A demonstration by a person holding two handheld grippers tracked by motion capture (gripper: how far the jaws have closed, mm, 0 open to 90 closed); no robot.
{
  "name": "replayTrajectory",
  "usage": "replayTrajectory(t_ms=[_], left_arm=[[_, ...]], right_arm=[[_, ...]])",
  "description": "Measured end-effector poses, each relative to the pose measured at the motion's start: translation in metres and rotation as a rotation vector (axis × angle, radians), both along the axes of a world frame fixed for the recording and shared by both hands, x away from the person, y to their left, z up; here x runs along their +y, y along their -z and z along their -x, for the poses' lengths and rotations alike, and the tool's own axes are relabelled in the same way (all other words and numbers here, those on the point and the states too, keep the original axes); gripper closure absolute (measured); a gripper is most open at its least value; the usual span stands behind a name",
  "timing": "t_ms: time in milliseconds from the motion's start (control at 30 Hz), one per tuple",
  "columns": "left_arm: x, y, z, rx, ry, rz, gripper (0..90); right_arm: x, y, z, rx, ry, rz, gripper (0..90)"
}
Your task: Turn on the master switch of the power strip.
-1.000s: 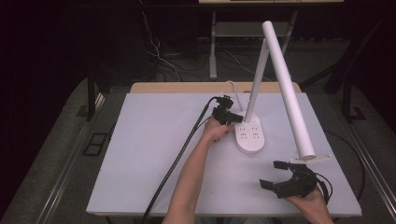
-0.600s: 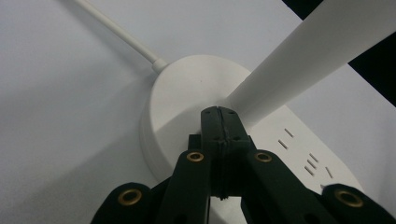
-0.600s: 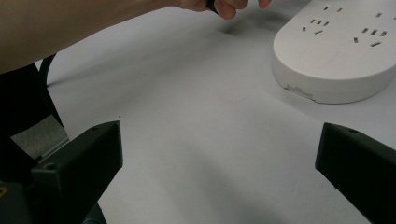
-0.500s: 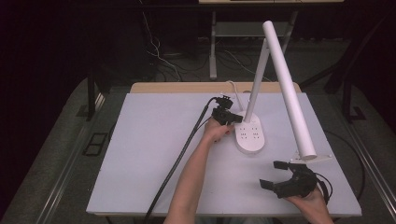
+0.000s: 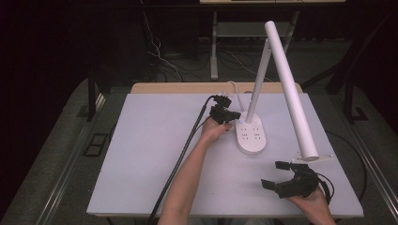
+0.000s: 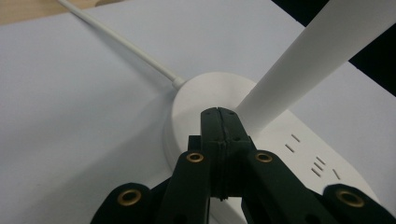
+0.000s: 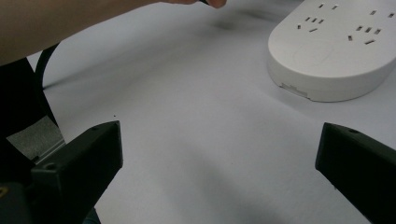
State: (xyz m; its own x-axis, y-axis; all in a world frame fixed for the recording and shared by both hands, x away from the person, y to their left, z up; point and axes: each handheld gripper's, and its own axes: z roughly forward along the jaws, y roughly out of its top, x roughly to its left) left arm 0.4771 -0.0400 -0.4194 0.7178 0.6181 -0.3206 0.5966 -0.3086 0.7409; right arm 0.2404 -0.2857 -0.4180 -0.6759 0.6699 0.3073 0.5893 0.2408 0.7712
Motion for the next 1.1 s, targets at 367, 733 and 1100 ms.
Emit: replayTrajectory(t_ms=[367, 733, 1100], left_arm=[[0.019, -0.023, 0.007, -0.035, 0.017, 0.036, 73.5], [0.041, -0.040, 0.022, -0.065, 0.050, 0.030, 25.1], [0.072, -0.050, 0.038, -0.043, 0.094, 0.046, 0.0]], right_arm=[[0.002, 0.000, -0.002, 0.006, 0.004, 0.002, 0.2], [0.002, 0.001, -0.001, -0.004, -0.001, 0.001, 0.3], [0.002, 0.001, -0.001, -0.006, 0.000, 0.001, 0.2]])
